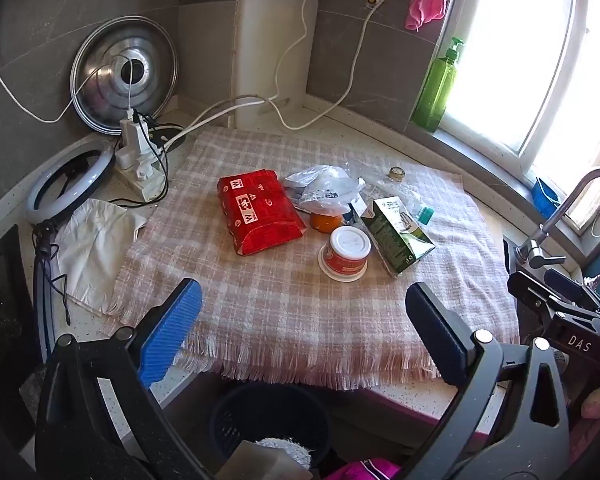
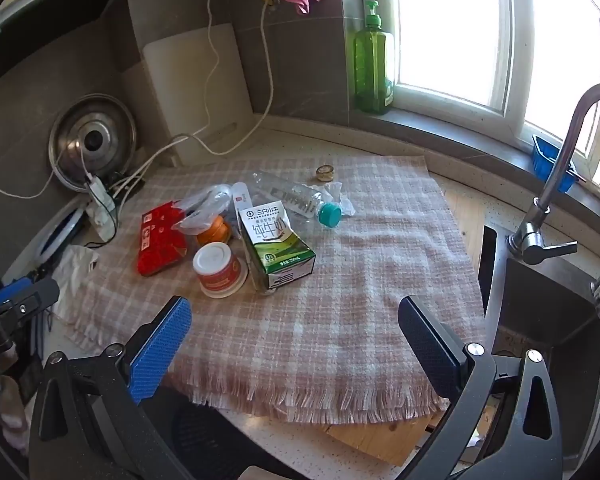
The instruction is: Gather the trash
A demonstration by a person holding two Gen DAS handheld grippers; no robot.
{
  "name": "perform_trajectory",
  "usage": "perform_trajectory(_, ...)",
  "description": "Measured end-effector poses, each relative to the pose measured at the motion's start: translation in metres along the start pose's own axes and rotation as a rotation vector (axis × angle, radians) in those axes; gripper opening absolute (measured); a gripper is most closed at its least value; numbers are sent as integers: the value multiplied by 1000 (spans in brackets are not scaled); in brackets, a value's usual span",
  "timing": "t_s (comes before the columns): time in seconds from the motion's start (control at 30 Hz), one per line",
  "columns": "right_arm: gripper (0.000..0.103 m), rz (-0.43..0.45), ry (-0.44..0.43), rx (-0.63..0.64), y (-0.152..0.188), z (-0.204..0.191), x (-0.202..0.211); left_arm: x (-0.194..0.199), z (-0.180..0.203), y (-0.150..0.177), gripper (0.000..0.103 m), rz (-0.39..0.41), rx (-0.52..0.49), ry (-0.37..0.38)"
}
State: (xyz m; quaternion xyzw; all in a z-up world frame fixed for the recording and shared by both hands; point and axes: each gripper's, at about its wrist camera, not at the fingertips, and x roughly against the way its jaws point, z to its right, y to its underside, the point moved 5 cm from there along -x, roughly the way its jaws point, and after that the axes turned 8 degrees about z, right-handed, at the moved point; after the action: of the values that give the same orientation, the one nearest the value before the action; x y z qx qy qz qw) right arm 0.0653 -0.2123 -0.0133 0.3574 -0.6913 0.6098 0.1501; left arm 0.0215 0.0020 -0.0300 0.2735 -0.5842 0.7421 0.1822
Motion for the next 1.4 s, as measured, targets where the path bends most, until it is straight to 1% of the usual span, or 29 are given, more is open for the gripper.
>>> perform_trajectory(0.3, 102, -3, -11, -5, 1, -5, -1, 6, -2, 2, 103, -2, -10, -4)
perform_trajectory(0.83, 102, -14, -39, 4, 0, -21, -10, 14, -11, 4, 103, 4, 6, -19)
perform_trajectory(1.07, 102, -11, -48, 11, 0, -27, -9, 15, -14, 4, 103, 0, 25, -23)
perform_trajectory(1.4, 102, -13, -60, 15, 3, -32, -6, 15, -16, 4, 103, 2, 23, -21)
